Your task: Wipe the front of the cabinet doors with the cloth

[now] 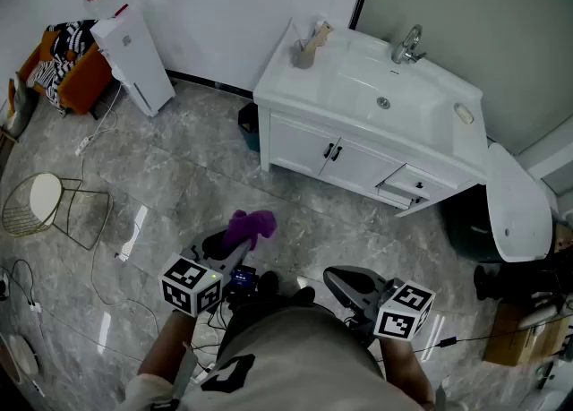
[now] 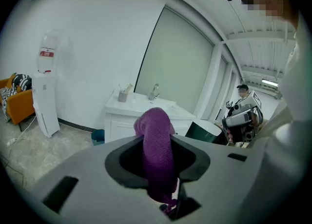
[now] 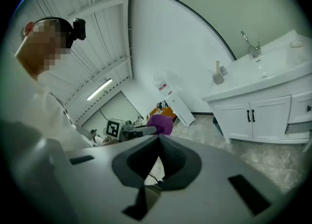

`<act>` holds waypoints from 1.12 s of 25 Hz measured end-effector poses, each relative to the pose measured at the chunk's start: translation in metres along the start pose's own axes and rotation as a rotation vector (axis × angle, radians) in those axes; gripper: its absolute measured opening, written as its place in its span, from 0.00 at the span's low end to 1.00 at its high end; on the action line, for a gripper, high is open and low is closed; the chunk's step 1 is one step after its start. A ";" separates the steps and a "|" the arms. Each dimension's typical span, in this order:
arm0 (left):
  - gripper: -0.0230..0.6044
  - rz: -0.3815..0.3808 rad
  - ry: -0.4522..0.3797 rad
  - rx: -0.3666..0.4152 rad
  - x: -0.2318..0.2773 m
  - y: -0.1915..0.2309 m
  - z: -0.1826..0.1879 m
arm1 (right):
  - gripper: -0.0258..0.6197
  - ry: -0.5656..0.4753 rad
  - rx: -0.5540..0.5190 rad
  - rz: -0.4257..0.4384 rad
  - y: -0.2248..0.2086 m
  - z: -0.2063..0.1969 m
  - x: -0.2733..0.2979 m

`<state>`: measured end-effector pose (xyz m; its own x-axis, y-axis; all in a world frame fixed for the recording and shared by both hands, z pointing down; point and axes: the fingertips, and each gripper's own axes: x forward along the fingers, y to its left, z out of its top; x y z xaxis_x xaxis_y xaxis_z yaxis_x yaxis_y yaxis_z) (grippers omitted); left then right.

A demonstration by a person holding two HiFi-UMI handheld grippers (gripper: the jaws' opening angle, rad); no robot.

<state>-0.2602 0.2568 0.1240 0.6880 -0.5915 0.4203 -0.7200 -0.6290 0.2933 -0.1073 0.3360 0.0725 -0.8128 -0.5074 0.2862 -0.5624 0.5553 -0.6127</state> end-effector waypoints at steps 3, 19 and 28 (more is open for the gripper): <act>0.23 0.025 -0.014 0.024 -0.007 0.020 0.004 | 0.05 0.011 -0.013 -0.007 0.006 0.001 0.017; 0.23 0.026 -0.019 0.003 -0.003 0.070 0.005 | 0.05 0.078 0.024 -0.033 0.017 -0.015 0.060; 0.23 0.024 0.034 0.049 0.030 0.060 0.016 | 0.05 0.086 0.042 0.025 0.002 -0.004 0.059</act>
<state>-0.2813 0.1932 0.1410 0.6667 -0.5898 0.4557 -0.7302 -0.6395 0.2405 -0.1565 0.3095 0.0909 -0.8373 -0.4346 0.3316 -0.5367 0.5382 -0.6498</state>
